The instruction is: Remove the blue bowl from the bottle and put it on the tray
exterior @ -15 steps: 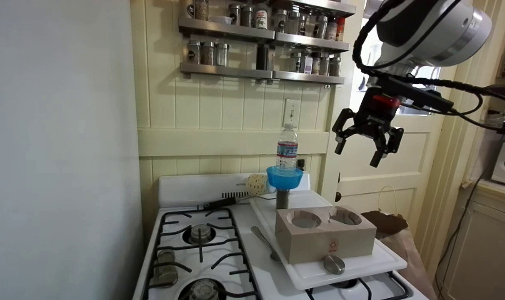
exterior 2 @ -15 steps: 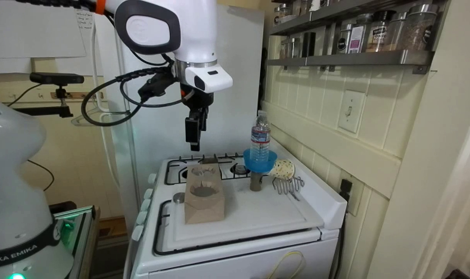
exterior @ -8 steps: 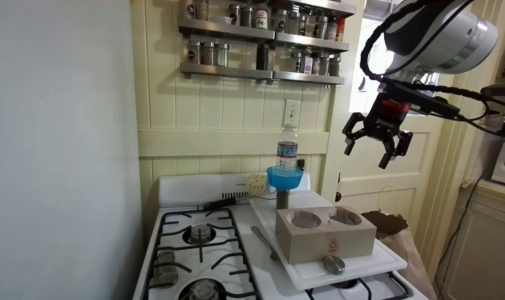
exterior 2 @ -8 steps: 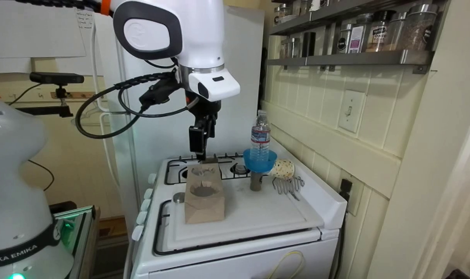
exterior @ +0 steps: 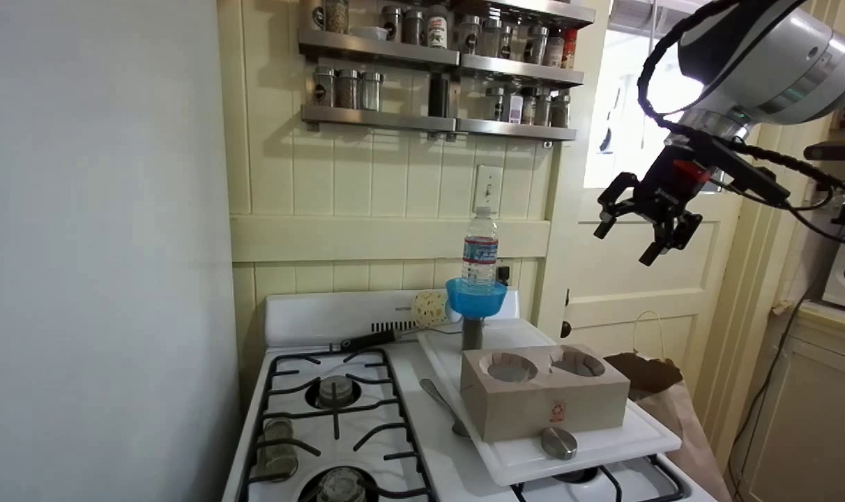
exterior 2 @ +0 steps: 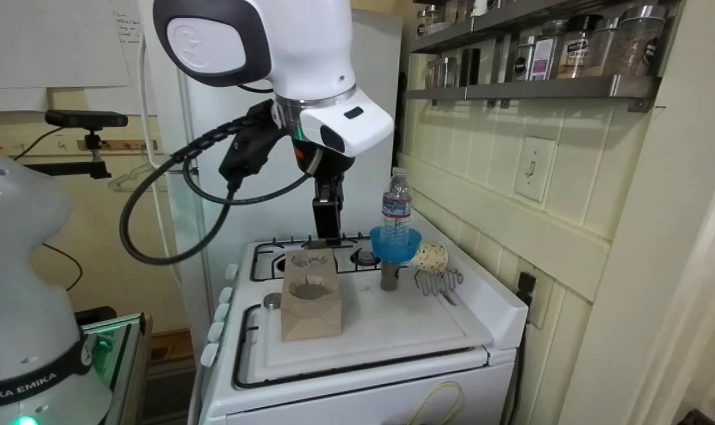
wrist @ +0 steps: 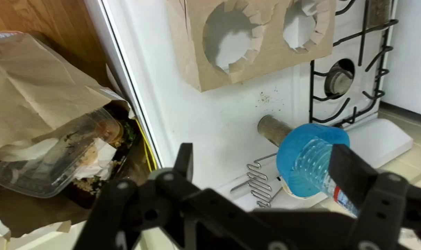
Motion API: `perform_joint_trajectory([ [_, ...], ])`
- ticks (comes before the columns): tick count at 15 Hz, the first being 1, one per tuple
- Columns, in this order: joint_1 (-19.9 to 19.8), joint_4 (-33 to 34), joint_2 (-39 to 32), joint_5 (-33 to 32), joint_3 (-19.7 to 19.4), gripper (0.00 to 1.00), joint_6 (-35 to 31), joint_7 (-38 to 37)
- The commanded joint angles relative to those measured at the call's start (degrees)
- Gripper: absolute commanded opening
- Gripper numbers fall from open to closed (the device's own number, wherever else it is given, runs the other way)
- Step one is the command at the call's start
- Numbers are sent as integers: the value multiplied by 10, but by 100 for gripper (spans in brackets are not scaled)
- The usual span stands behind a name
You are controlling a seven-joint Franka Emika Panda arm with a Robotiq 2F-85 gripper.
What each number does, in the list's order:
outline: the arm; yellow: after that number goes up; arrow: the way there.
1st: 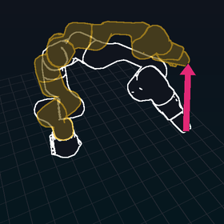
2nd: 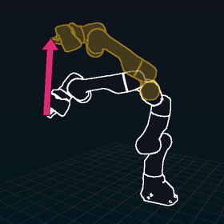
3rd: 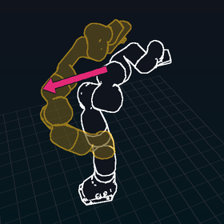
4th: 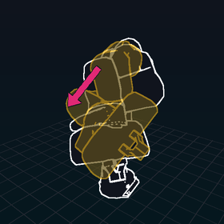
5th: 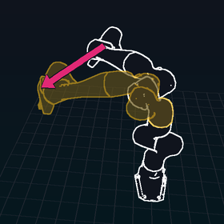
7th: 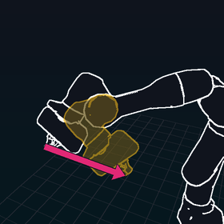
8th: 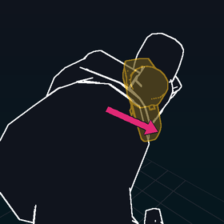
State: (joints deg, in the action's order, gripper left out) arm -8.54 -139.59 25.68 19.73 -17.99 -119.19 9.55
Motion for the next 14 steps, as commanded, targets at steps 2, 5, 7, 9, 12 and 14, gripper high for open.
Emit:
perform_joint_trajectory([
  [2, 29, 101, -100, 70, -70, 100, 108, 166],
  [5, 19, 178, -186, 88, -74, 100, 176, 205],
  [7, -5, 131, -134, 72, -49, 100, 143, 189],
  [9, -8, 133, -140, 71, -43, 100, 143, 189],
  [12, -11, 149, -172, 91, -46, 100, 96, 211],
  [14, -7, 186, -218, 149, -58, 100, 105, 267],
])
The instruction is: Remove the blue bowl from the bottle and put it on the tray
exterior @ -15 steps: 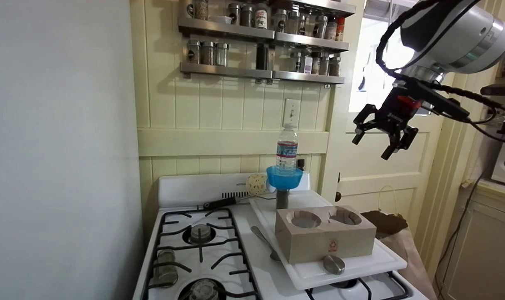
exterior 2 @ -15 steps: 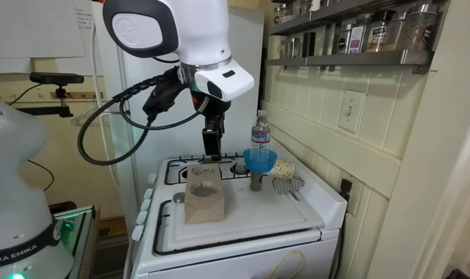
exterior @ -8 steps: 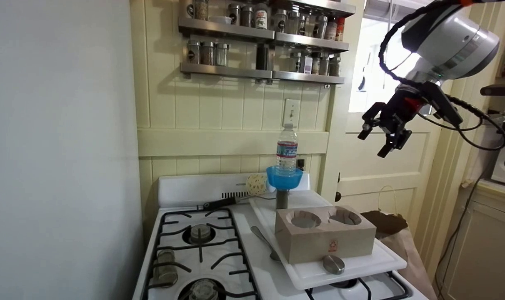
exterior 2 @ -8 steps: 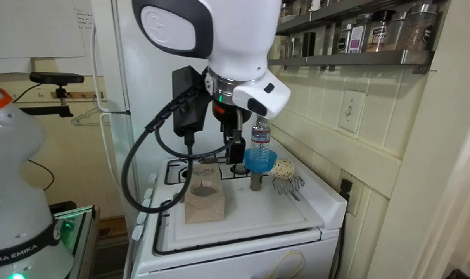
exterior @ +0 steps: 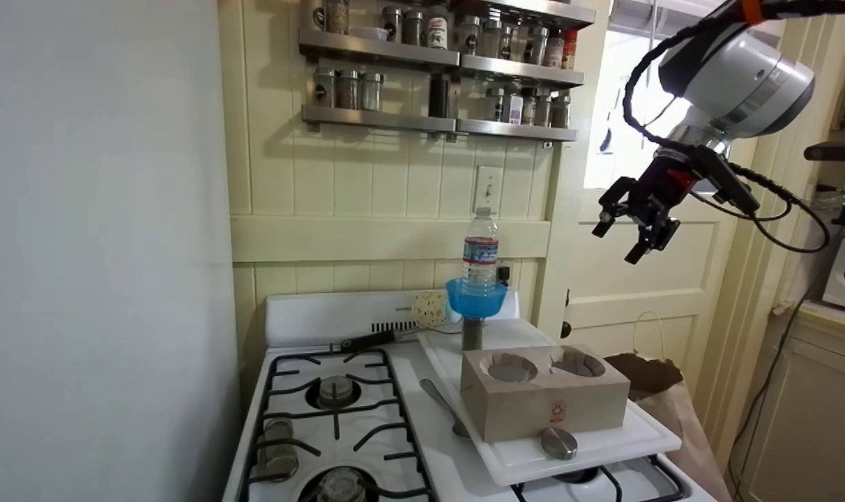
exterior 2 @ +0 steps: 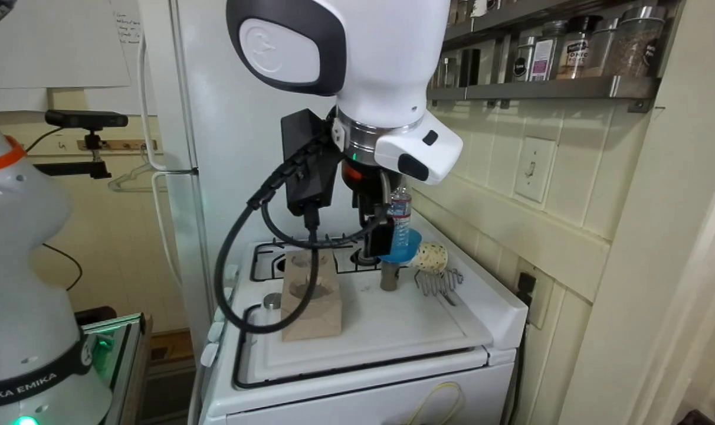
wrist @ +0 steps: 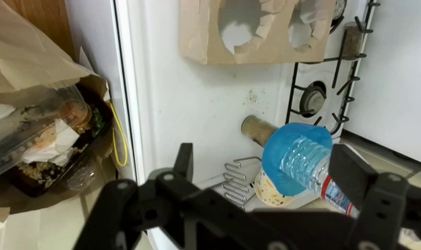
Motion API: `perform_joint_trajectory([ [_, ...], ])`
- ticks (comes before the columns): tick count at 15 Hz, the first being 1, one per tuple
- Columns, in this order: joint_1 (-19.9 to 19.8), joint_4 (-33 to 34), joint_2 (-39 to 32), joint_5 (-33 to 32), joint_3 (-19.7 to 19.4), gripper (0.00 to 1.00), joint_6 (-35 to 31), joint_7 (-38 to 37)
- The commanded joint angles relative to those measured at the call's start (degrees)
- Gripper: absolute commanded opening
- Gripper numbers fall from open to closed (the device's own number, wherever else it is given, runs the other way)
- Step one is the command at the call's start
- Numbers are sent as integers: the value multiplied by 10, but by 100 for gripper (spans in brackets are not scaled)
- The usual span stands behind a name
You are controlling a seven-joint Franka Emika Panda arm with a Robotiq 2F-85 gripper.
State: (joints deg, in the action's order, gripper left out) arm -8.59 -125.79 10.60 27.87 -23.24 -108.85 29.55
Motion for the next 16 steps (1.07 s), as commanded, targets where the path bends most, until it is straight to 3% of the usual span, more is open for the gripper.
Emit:
perform_joint_trajectory([
  [1, -8, 66, -89, 113, -9, 100, 22, 100],
  [4, -28, 135, -164, 186, 11, 100, 109, 158],
  [6, -48, 180, -208, 185, 27, 100, 169, 158],
  [7, -57, 197, -220, 154, 34, 100, 187, 130],
  [8, -55, 145, -173, 162, 44, 100, 135, 140],
  [11, -68, 182, -213, 160, 52, 100, 162, 137],
  [16, -67, 179, -235, 199, 87, 100, 97, 136],
])
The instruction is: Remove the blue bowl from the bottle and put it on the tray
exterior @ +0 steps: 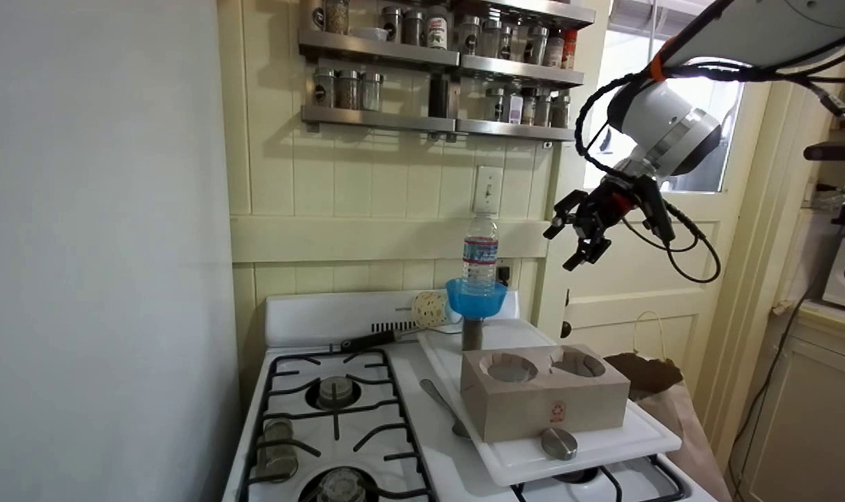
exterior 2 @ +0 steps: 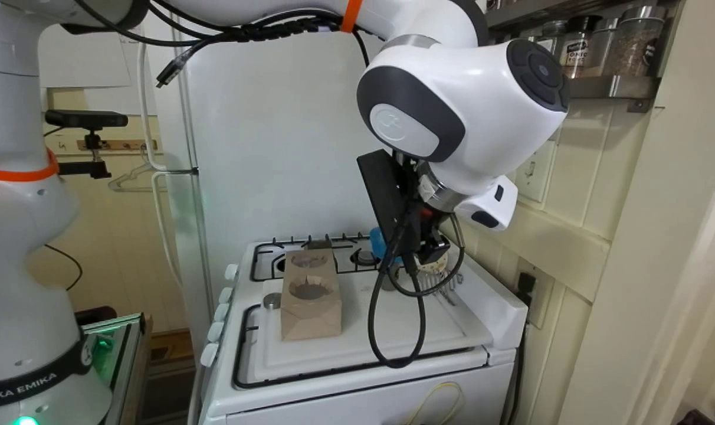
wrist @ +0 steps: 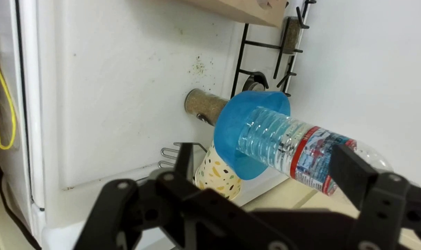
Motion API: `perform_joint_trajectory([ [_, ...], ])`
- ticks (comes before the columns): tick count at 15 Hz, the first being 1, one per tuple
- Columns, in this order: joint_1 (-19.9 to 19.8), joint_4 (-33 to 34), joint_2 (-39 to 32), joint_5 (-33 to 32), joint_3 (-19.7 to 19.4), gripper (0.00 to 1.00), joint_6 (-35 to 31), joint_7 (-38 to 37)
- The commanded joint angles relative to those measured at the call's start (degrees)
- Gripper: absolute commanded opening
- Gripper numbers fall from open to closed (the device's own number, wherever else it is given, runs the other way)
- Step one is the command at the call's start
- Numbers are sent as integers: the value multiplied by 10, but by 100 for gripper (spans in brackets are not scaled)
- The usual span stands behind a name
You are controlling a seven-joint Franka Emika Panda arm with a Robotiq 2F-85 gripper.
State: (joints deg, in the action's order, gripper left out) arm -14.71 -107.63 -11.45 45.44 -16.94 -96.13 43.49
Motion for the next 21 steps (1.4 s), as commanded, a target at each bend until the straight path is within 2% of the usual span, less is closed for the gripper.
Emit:
perform_joint_trajectory([
  [1, -5, -2, -19, 22, 30, 100, -40, -7],
  [8, -2, -11, -37, 12, 58, 100, -118, -32],
  [17, 6, -7, -55, 4, 85, 100, -142, -54],
  [21, 6, -4, -67, 5, 93, 85, -149, -62],
])
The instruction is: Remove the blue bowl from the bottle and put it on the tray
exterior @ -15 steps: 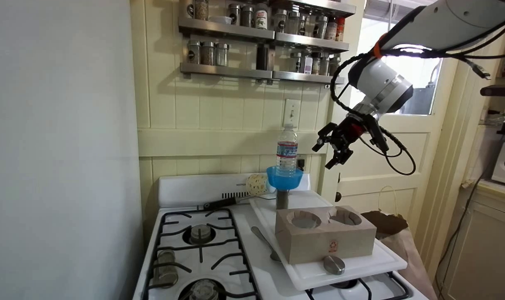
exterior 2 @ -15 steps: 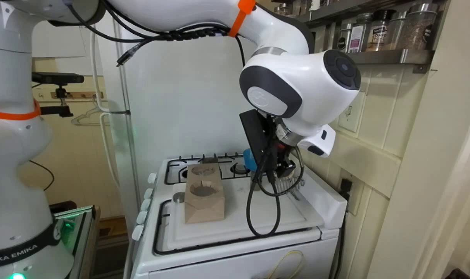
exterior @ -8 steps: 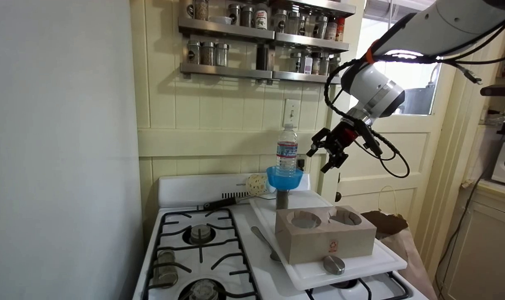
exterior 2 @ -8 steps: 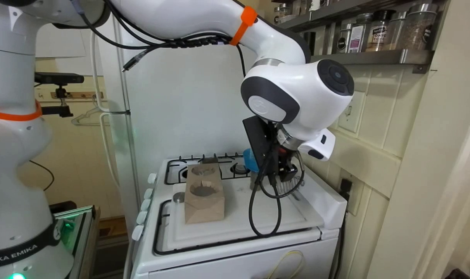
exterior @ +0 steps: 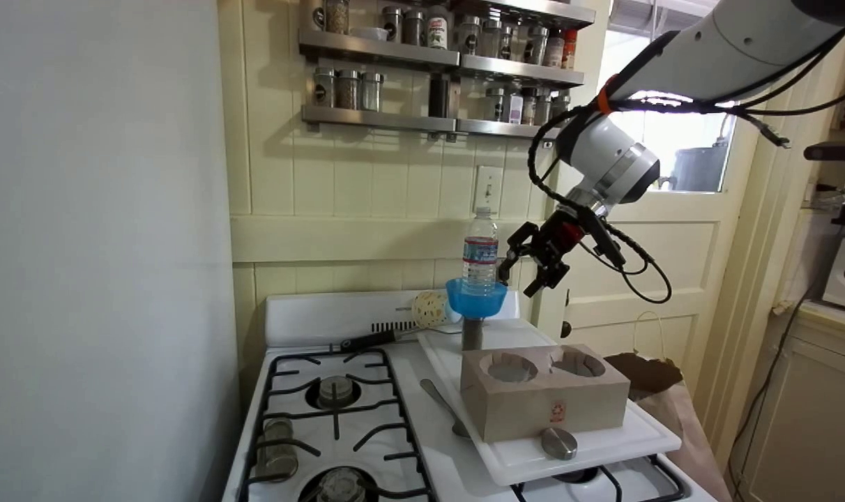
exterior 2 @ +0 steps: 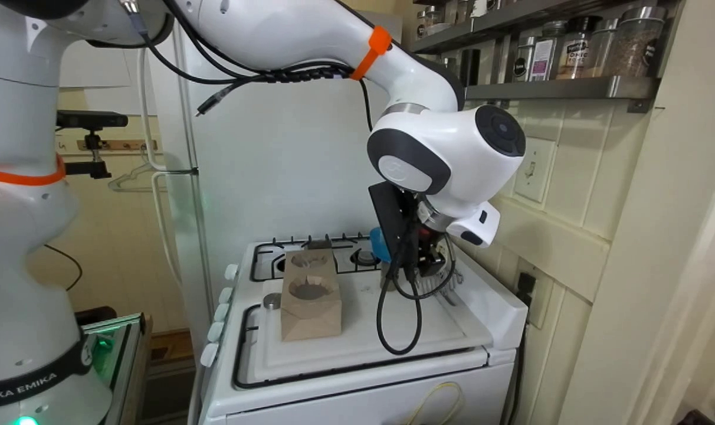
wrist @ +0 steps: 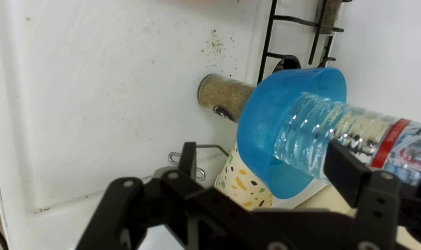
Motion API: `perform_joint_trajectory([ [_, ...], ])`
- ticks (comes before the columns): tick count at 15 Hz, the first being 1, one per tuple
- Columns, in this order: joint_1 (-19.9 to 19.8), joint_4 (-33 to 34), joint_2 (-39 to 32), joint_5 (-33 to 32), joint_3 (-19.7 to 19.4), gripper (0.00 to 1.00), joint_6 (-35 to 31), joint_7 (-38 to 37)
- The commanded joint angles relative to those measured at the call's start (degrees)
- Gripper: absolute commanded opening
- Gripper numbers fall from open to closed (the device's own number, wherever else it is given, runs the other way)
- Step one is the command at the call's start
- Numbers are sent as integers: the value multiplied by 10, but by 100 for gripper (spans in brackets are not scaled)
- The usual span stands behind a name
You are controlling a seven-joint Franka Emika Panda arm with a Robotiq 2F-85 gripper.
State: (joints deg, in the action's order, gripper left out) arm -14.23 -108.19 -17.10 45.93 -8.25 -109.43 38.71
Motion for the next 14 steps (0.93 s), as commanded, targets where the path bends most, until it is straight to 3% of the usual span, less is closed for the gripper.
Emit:
perform_joint_trajectory([
  [1, 1, 2, -12, 0, 7, 77, -18, -16],
  [2, 0, 2, -14, 0, 8, 77, -20, -18],
  [5, 0, 3, -18, 0, 10, 60, -21, -19],
  [11, 0, 5, -17, 1, 11, 67, -23, -23],
  [14, 0, 6, -17, 0, 12, 56, -25, -25],
])
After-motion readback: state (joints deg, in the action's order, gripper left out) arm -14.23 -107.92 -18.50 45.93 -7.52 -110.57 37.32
